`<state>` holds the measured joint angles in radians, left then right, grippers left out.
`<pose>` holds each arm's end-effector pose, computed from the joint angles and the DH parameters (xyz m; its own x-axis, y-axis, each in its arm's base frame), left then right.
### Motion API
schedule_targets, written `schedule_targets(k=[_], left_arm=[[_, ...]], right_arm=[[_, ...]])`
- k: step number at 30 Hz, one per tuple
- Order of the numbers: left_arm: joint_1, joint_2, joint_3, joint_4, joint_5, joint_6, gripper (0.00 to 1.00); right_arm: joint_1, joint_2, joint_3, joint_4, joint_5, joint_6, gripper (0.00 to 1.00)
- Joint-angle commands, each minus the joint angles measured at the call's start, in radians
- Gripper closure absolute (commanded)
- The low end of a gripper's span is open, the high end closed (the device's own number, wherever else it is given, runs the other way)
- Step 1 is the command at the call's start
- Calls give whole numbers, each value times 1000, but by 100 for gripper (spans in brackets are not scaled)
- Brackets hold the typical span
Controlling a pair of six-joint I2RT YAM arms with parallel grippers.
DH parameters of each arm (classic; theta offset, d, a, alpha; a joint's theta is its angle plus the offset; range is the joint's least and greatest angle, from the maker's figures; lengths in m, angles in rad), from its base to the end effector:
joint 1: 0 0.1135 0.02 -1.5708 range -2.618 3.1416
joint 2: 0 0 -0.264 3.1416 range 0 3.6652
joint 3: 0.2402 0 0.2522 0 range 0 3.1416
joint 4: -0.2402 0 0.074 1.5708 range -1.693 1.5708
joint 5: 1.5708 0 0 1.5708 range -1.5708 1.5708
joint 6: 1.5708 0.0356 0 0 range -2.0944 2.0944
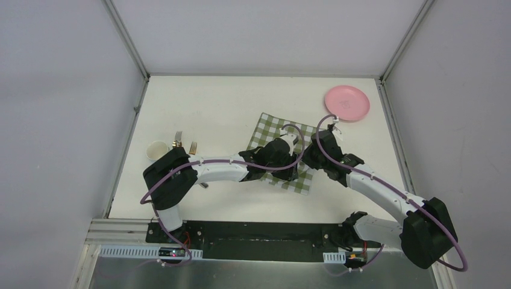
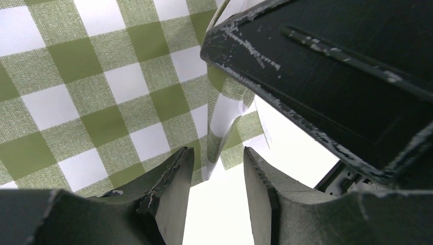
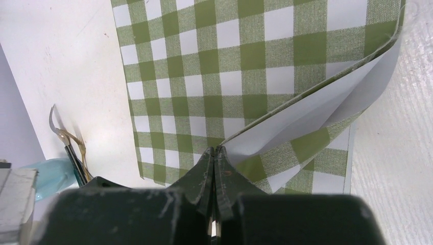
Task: Set the dinner table for one person
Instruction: Flatten out the napkin at the center of the board.
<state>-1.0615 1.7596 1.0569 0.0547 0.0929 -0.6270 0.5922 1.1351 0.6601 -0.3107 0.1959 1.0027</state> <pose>0.1836 -0.3356 0.1942 -0.7695 0.1798 -0.6128 0.5605 0.6500 -0.5131 0.1954 0.1231 0.2171 -0.6810 0.5383 -0.4964 0.2615 0.8120 0.5218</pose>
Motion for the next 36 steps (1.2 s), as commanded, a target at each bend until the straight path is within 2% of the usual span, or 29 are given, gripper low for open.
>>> schedule_targets(k=[1,13,16,19,21,30,35,36], left_arm=[[-11,0,38,5,-35,41,58],[-11,4,40,4,-65,54,63],[-11,17,52,-11,-81,56,75],[-11,36,74,-33,-89,58,95],[-11,49,84,-37,-88,58,100],[-11,42,109,-79,-132,78,100],[-11,10,123,-123,-152,91,100],[-10,4,125,-127,-152,92,100]], right_arm=[[-8,-7,50,31,-3,-13,100],[-20,-9,62,27,-27,-24,100],[-22,-14,67,23,-32,-26,100],[-23,-18,72,17,-33,-29,100],[-25,-20,78,10,-35,-33,100],[-34,-8,98,0,-57,-49,100],[-40,14,129,-20,-67,-83,66],[-45,18,134,-24,-70,-90,62]])
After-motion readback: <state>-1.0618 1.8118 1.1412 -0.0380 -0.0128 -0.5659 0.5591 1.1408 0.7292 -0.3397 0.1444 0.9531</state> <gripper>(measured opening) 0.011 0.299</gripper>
